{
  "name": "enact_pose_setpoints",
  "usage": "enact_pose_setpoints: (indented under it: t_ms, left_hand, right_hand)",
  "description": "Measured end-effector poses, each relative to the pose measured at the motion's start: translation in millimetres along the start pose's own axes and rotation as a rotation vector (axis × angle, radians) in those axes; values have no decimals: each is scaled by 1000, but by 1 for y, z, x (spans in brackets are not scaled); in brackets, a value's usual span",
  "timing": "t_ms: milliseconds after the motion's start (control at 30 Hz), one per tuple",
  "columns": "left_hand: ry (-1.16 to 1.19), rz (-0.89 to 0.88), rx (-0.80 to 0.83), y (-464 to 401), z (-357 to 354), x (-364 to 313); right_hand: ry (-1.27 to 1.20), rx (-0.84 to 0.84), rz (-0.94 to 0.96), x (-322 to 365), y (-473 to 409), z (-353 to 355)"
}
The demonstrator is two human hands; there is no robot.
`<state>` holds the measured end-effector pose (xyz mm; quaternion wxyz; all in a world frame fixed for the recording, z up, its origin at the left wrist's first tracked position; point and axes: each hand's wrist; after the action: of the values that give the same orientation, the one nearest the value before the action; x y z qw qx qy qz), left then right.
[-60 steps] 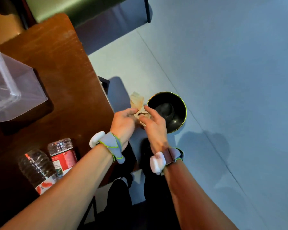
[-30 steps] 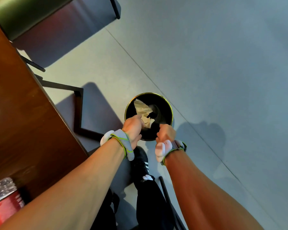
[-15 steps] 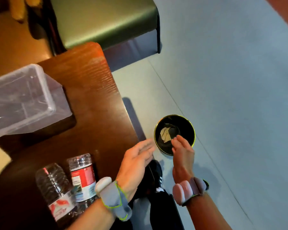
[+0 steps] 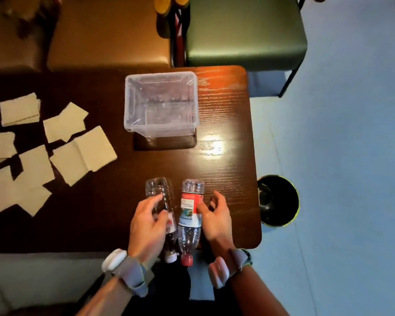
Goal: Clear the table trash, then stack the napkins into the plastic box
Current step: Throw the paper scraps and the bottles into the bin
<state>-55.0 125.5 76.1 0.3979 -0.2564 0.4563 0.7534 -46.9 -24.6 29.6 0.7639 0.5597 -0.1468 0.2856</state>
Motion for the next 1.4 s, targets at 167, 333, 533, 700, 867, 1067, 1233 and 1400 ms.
enact_pose_setpoints:
  t_ms: [167, 333, 533, 700, 867, 1067, 1233, 1400]
  left_hand:
    - [-42, 48, -115, -9, 4, 31]
    - [173, 346, -79, -36, 0, 58]
    - [374, 468, -19, -52, -6, 77]
    - [337, 385, -26, -60, -13, 87]
    - [346, 340, -37, -63, -10, 85]
    - [275, 352, -82, -63, -8, 84]
    - [198, 361, -74, -60, -15, 83]
    - [301, 312, -52, -69, -25, 77]
  right_hand:
    - [161, -19, -8, -1, -2, -20]
    - [207, -22, 42, -7, -7, -34]
    - [229, -34, 97, -9, -14, -40]
    - [188, -56, 194, -7, -23, -46]
    - [104, -44, 193, -6, -30, -47]
    - [14, 13, 190, -15, -21, -46]
    - [102, 23, 251, -22, -15, -47]
    - [38, 15, 247, -21, -17, -40]
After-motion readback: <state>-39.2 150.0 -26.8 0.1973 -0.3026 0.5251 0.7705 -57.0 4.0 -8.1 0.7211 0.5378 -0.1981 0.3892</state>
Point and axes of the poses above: each hand's wrist, its own y-axis away from the middle knuckle, its own z-axis out of the back of the hand, x = y × z, and after that the axes turned 11 degrees about y, right-handed
